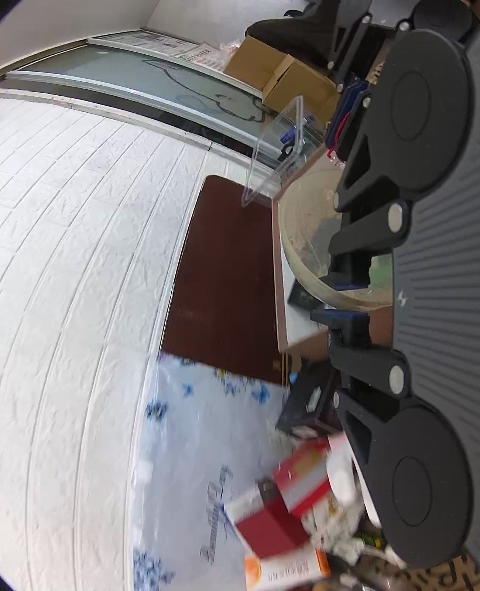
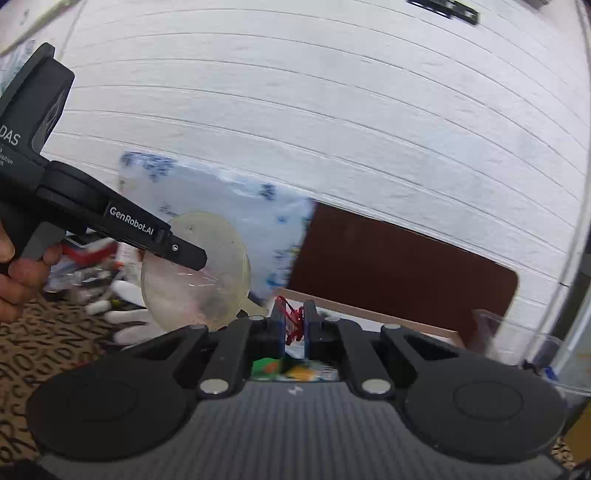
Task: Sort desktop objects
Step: 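Carry funnel and beaded string into the cardboard box, opening both grippers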
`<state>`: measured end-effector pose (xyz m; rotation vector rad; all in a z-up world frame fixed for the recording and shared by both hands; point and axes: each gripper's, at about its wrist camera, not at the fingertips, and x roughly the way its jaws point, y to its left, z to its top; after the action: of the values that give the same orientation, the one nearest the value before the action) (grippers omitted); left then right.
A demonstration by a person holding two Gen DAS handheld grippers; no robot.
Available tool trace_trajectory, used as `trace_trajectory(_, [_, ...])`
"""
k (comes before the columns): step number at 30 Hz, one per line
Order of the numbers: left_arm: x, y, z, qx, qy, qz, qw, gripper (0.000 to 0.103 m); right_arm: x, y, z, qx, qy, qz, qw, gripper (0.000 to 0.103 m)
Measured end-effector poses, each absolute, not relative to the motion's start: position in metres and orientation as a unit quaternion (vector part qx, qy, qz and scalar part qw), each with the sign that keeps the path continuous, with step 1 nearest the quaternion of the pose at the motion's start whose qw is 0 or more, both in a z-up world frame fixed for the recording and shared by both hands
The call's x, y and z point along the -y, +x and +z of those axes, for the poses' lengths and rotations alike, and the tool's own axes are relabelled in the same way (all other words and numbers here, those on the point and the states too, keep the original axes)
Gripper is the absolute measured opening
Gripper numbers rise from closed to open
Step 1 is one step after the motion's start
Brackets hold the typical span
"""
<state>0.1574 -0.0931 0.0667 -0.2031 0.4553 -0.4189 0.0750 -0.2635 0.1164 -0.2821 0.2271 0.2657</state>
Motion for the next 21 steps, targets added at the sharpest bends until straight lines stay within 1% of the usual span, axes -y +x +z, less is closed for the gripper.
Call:
trace_trajectory(6, [0.138,0.209,0.053,-0.244,-0.093,-0.195,0.945,0.008,0.302,0.107,0.112,-0.125,-0.140,0.090,0.978,0.006])
trace_trajectory(9, [0.146,0.233,0.040,-0.258,-0.073,-0.176,0.947,0.008,0.313,0.128,0.104,-0.134,-0.139,0.082,0.978,0.006])
trace_trajectory(14, [0.144,0.264,0.023,-0.278,-0.066,-0.143,0.948,0.008,0.321,0.174,0.091,-0.155,-0.134,0.071,0.976,0.006])
trace_trajectory(15, [0.144,0.270,0.020,-0.282,-0.062,-0.138,0.947,0.009,0.319,0.184,0.089,-0.159,-0.134,0.069,0.976,0.006])
trace_trajectory(17, [0.144,0.281,0.015,-0.292,-0.059,-0.132,0.946,0.016,0.317,0.203,0.084,-0.166,-0.133,0.069,0.975,0.006])
trace_trajectory(20, [0.148,0.285,0.011,-0.295,-0.057,-0.133,0.945,0.020,0.315,0.228,0.078,-0.180,-0.124,0.071,0.973,0.007])
trace_trajectory(21, [0.148,0.285,0.010,-0.292,-0.054,-0.140,0.944,0.023,0.314,0.235,0.075,-0.190,-0.121,0.074,0.971,0.010])
